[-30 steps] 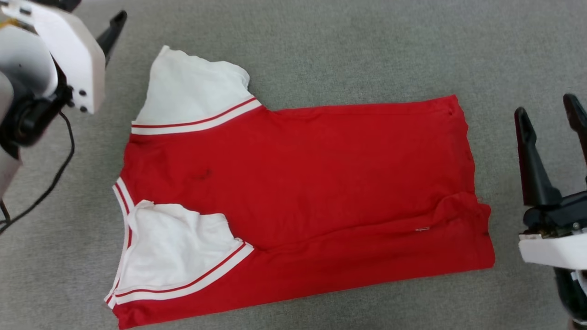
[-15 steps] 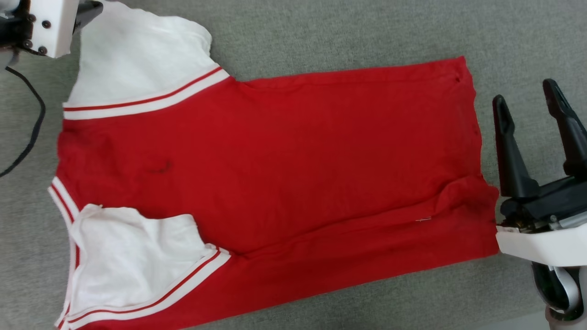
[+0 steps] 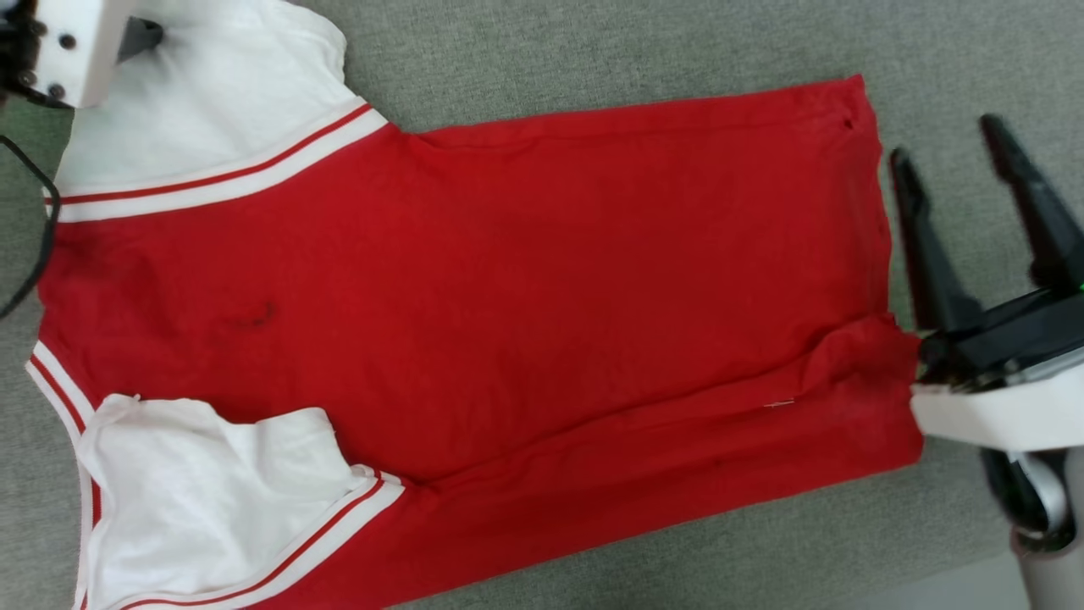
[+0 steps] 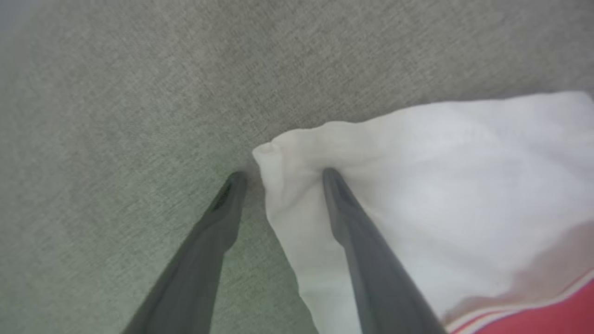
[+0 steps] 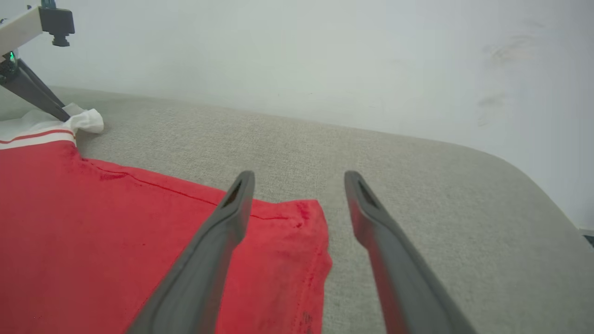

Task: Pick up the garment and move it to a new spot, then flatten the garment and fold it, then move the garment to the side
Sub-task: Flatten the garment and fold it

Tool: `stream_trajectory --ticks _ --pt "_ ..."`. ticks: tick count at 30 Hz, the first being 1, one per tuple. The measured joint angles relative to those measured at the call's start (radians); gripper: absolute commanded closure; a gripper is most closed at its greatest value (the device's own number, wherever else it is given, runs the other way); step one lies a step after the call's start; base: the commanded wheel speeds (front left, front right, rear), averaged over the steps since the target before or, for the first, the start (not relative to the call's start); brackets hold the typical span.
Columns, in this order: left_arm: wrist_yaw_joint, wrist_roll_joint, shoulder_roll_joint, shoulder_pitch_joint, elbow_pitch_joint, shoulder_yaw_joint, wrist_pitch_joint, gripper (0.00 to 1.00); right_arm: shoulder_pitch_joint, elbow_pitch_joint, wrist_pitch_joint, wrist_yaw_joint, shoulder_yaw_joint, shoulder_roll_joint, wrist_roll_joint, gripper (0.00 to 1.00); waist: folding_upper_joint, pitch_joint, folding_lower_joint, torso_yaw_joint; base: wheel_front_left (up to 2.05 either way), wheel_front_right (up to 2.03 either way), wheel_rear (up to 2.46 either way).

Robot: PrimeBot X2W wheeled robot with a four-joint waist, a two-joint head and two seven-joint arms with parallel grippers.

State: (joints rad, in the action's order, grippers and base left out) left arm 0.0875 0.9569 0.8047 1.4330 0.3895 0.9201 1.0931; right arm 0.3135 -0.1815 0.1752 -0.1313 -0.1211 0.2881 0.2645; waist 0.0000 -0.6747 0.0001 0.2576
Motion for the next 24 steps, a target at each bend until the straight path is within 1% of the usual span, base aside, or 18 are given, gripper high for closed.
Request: stream_trajectory --ticks 5,8,11,13,18,22,24 --pt "0.01 0.001 -0.003 -0.033 -0.002 0.013 -0.033 1.0 0.055 -0.001 -0.036 0.0 0.026 0.043 0.004 0.0 0.0 0.039 0.0 -0.011 0.0 0.0 0.0" --pt "0.014 0.014 -0.017 -0.054 -0.004 0.007 -0.077 1.0 0.102 -0.024 -0.09 0.0 0.032 0.071 0.018 0.0 0.0 0.074 0.0 -0.024 0.0 0.0 0.0" --pt "0.022 0.03 -0.04 -0.056 -0.025 0.0 -0.121 1.0 0.156 -0.029 -0.186 0.0 0.038 0.123 0.043 0.0 0.0 0.11 0.0 -0.044 0.0 0.0 0.0" --pt "0.028 0.034 -0.054 -0.062 -0.041 0.008 -0.132 1.0 0.193 -0.022 -0.279 0.0 0.022 0.169 0.076 0.0 0.0 0.131 0.0 -0.063 0.0 0.0 0.0" --pt "0.035 0.035 -0.058 -0.084 -0.092 0.037 -0.156 1.0 0.295 0.017 -0.585 0.0 -0.078 0.329 0.206 0.0 0.0 0.173 -0.0001 -0.111 0.0 0.0 0.0" --pt "0.038 0.042 -0.056 -0.103 -0.138 0.056 -0.173 1.0 0.377 0.044 -0.853 0.0 -0.209 0.466 0.346 0.0 0.0 0.194 0.0 -0.145 0.0 0.0 0.0" --pt "0.039 0.042 -0.053 -0.107 -0.16 0.062 -0.18 1.0 0.422 0.062 -0.968 0.0 -0.267 0.523 0.411 0.0 0.0 0.198 -0.0001 -0.159 0.0 0.0 0.0"
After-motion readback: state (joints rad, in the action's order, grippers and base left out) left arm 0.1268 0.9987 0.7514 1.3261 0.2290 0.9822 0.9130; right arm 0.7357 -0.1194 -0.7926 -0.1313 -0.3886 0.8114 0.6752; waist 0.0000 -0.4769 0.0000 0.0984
